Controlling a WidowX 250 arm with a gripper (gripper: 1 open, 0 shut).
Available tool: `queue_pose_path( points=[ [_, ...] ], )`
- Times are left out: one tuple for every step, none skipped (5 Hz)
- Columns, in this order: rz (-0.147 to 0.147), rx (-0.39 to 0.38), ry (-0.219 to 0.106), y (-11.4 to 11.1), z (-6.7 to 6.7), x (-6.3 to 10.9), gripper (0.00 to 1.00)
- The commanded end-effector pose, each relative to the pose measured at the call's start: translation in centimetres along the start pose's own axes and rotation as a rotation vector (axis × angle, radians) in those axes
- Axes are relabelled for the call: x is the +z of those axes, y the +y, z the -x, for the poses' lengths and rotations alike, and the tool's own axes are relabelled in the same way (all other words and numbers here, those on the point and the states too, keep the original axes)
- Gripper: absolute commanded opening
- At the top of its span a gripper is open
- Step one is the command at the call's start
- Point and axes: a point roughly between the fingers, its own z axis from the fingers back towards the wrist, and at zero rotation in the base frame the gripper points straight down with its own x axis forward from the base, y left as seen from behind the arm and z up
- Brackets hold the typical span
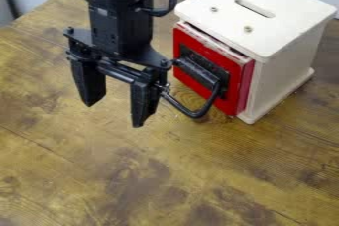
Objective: Close the drawer
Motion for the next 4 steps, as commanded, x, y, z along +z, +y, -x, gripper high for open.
queue_pose_path(
  points=[
    [-0.007,-0.04,-0.163,0.44,-0.86,-0.02,1.0],
    [-0.018,0.026,-0.254,1.08,-0.48,-0.59,1.0],
    [-0.018,0.135,-0.227,1.19,-0.27,0.36,1.0],
    [-0.012,0.2,-0.24,1.29,-0.36,0.33,1.0]
  ],
)
